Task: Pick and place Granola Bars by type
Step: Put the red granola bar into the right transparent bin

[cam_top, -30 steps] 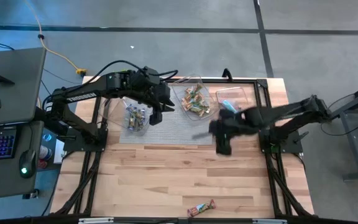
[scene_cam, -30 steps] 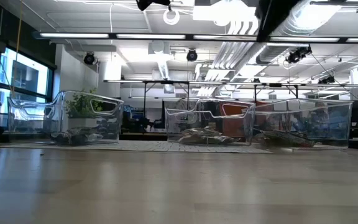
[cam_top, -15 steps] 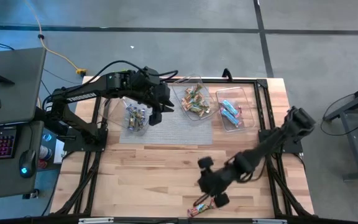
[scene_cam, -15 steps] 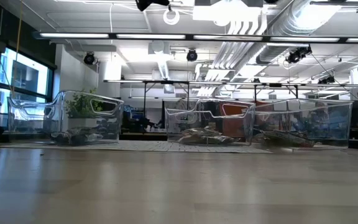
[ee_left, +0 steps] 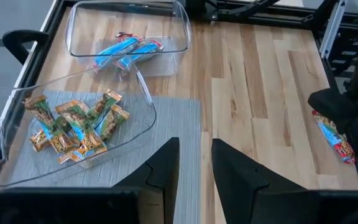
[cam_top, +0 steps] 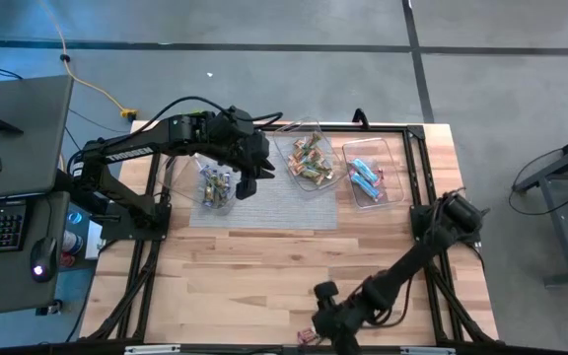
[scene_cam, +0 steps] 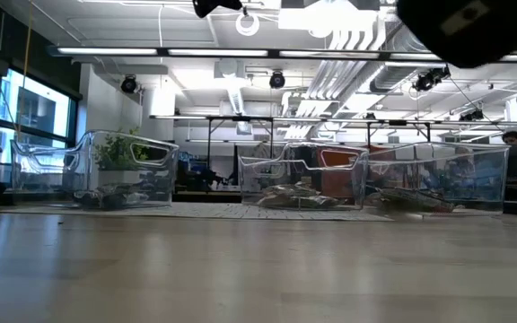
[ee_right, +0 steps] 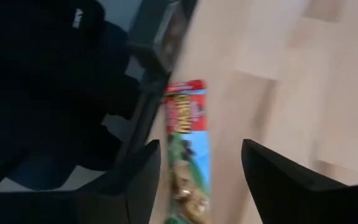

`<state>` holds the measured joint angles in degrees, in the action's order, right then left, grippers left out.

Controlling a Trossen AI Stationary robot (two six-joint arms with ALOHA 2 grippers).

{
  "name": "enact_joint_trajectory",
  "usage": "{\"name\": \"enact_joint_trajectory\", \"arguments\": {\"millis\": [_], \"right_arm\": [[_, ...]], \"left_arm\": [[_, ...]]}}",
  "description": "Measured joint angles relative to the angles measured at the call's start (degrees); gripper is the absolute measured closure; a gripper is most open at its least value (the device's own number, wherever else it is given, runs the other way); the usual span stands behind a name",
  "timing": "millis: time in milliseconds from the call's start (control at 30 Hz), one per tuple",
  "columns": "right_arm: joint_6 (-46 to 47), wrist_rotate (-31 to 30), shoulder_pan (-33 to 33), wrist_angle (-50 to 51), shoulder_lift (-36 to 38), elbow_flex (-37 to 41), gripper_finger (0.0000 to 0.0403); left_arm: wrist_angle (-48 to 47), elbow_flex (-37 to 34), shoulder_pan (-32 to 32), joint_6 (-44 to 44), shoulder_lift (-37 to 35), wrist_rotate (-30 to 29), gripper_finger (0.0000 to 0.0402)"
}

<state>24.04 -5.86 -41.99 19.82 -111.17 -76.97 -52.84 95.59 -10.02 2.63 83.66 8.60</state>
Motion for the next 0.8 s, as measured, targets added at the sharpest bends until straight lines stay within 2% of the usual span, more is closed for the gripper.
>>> {"name": "enact_joint_trajectory", "arguments": {"millis": [267,667,800], "right_arm": [[1.24,-8.89,-4.01,-1.14,-4.20,0.00,0.0181],[4.45,-7.78,-4.73,-0.84,-9.09,-0.15,0.0183],[4.43,-6.83,-4.69,-0.59,-9.12,-0.17,0.0214]], "left_arm": [[-0.26,0.00,0.00,-0.15,0.00,-0.02,0.0312],[-0.22,0.00,0.37,-1.78,0.00,-0.11,0.0312],[-0.24,0.00,0.95,-1.71,0.00,0.55,0.0312]]}}
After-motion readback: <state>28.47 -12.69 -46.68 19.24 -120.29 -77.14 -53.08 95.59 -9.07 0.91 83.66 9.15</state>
